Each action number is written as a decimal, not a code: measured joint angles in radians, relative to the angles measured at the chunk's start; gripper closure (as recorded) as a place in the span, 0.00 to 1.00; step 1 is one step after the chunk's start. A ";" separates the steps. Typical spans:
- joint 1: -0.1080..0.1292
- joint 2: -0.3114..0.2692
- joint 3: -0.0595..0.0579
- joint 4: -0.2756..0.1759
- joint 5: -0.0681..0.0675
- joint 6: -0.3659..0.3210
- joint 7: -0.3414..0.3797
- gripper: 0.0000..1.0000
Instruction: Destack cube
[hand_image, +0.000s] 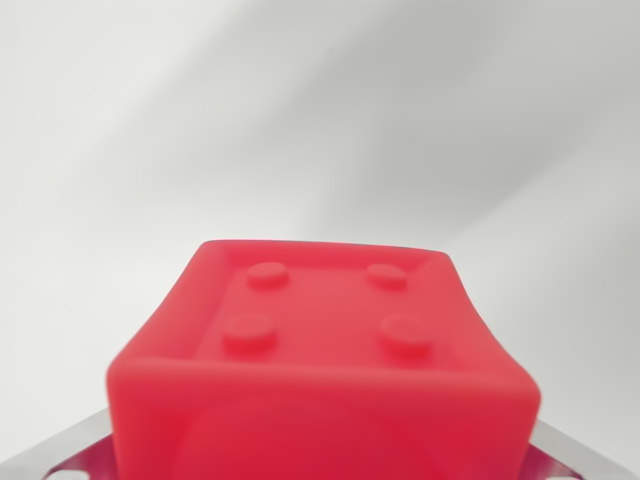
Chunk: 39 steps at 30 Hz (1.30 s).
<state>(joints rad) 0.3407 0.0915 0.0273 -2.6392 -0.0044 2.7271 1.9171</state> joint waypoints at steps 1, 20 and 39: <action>0.000 0.010 0.000 0.000 0.000 0.009 0.000 1.00; 0.001 0.138 -0.005 0.010 -0.006 0.126 0.004 1.00; 0.009 0.248 -0.014 0.034 -0.008 0.213 0.005 1.00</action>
<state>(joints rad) 0.3497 0.3392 0.0136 -2.6057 -0.0121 2.9404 1.9222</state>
